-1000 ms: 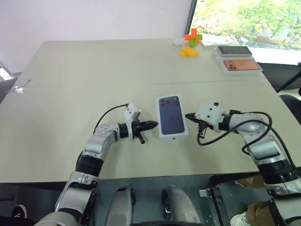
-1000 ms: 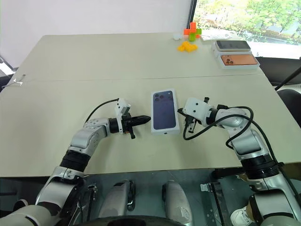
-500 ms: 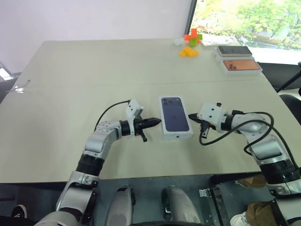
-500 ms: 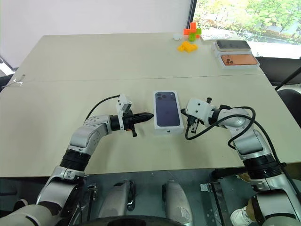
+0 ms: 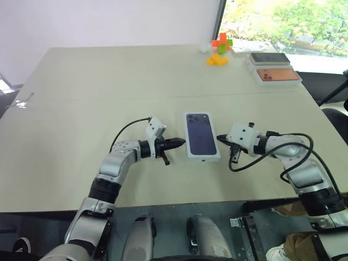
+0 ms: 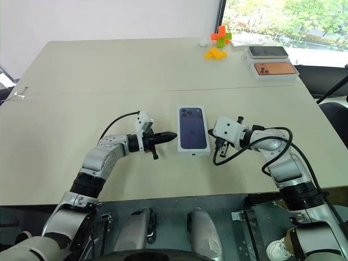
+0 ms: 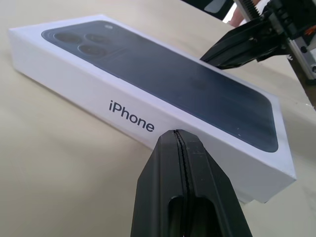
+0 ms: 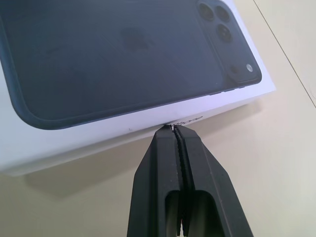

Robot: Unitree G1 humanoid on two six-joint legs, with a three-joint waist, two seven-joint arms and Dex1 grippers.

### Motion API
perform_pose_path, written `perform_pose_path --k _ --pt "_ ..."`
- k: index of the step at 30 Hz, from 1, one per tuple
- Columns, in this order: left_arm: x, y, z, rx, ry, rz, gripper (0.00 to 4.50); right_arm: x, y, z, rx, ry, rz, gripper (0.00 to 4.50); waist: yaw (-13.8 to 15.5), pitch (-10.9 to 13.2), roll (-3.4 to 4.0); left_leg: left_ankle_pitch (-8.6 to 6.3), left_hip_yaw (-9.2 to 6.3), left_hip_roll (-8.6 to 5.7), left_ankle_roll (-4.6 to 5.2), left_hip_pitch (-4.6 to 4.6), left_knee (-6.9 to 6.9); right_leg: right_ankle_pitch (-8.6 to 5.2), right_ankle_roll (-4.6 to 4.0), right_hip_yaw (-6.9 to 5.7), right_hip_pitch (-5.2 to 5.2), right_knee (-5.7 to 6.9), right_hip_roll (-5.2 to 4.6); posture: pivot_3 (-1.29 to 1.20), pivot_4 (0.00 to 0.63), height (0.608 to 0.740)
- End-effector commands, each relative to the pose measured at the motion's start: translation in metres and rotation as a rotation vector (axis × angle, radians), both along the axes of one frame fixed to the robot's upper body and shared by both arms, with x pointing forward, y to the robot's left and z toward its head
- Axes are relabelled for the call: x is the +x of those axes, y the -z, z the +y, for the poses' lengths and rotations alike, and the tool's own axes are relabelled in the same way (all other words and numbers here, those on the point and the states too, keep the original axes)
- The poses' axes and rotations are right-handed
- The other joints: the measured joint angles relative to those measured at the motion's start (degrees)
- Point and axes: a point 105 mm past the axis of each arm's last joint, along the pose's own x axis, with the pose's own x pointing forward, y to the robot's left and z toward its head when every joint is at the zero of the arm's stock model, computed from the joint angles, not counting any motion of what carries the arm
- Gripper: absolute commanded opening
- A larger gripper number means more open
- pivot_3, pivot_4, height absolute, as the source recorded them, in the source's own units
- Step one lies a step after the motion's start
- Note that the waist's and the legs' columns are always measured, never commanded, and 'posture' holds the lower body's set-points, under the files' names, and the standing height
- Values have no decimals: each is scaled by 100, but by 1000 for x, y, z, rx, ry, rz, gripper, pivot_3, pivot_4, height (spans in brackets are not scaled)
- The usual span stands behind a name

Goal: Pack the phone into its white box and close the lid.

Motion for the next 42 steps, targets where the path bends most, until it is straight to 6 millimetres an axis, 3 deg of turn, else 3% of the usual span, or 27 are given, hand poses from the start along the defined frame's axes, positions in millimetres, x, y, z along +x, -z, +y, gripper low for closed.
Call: perform_pose_path --k 1,7,11,17,23,28,32,35,42 --pt "1 -4 -3 -5 1 -26 0 -3 -13 16 19 -64 -55 64 -6 0 0 0 0 0 0 0 0 0 0 0 0 0 1 0 150 739" --pt "0 -21 -2 -48 10 -46 0 -4 -17 2 -9 -47 -47 64 5 0 0 0 0 1 0 -1 -2 0 0 0 -2 0 1 0 150 739" --pt "2 -48 2 -98 14 -86 0 -1 -40 -9 3 -37 -72 64 11 1 -1 0 0 1 0 -3 -1 0 0 1 -2 0 0 0 150 739" --pt "11 -73 -10 -179 10 -104 0 0 -63 14 202 -63 -75 64 2 1 -2 0 -2 1 0 0 0 1 -1 1 0 0 2 0 150 739" --pt "4 -45 -40 -148 40 -49 0 -7 -30 42 190 -93 -33 64 17 1 -2 0 -1 0 0 -9 -5 -3 9 1 -7 -2 2 0 150 739" --pt "-1 -9 -36 -33 35 -40 0 -15 -4 43 167 -70 10 64 -7 1 -2 0 0 0 0 -10 -6 -3 7 2 -11 -2 2 0 150 739" --pt "-2 9 -28 17 17 -18 0 -18 15 32 70 -58 9 64 4 -3 -2 -1 0 1 0 15 -6 -1 -3 4 9 -2 4 0 150 739" --pt "-1 6 -27 2 12 -25 0 -18 12 33 88 -57 8 64 0 -5 -5 -1 4 0 -1 35 -4 -8 -18 7 29 -2 2 0 150 739" --pt "13 -25 -22 -78 -29 -20 0 -4 -22 33 220 -14 -17 64 -6 -2 -7 -1 6 1 -1 65 -7 -9 -28 14 52 -2 2 0 150 739"
